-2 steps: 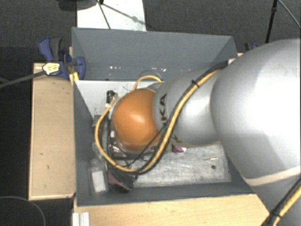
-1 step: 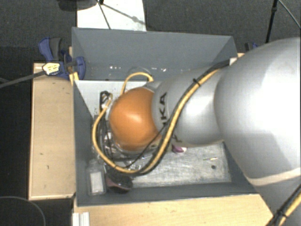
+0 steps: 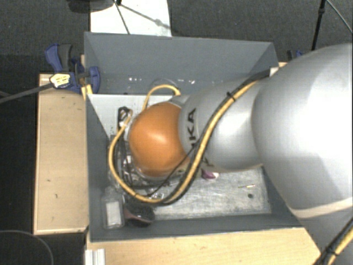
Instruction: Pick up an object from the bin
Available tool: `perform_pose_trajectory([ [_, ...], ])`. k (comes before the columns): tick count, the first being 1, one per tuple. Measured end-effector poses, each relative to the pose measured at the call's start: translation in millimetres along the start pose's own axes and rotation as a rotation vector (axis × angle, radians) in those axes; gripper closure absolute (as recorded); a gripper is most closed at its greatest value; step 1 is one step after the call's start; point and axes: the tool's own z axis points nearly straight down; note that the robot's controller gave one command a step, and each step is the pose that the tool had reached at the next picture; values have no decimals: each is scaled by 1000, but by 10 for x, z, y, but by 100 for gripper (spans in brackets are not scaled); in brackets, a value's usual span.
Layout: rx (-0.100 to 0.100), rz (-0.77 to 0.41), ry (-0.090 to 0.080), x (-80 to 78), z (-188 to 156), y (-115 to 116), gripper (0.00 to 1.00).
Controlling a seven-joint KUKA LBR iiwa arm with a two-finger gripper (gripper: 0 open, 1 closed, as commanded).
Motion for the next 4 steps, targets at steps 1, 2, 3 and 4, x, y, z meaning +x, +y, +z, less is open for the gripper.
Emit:
perform_pose_trajectory([
  [1,-21,375,-14,-161,-1565,-104,100],
  [2,-24,375,-9,-153,-1537,-94,0],
  [3,-20,216,-4,-58,108,20,0],
  [4,-22,215,-7,-83,69,36,100],
])
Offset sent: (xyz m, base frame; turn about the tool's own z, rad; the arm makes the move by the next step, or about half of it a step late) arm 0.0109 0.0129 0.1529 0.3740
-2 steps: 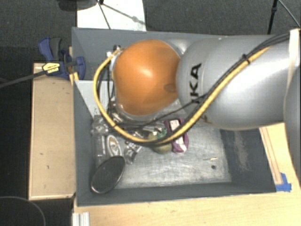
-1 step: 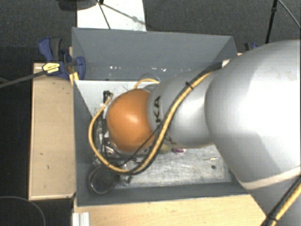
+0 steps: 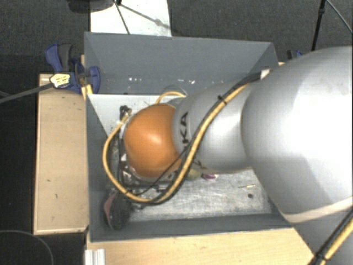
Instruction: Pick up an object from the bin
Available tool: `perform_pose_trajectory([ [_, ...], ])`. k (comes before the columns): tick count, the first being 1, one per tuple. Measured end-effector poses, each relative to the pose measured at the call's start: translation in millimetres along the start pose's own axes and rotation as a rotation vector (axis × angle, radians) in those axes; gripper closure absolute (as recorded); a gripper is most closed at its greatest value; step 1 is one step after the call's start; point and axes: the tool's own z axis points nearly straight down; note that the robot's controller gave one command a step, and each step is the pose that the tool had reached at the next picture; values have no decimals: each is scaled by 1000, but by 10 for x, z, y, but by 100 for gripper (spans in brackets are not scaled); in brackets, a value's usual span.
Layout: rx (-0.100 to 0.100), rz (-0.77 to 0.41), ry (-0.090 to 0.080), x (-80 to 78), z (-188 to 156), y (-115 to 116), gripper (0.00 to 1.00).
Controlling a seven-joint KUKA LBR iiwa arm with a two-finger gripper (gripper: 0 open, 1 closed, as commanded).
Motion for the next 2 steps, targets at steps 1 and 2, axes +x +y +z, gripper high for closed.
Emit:
perform_pose_trajectory([
  [1,-25,-108,23,-287,60,-353,100],
  [2,2,-187,-8,-102,-1347,-131,100],
])
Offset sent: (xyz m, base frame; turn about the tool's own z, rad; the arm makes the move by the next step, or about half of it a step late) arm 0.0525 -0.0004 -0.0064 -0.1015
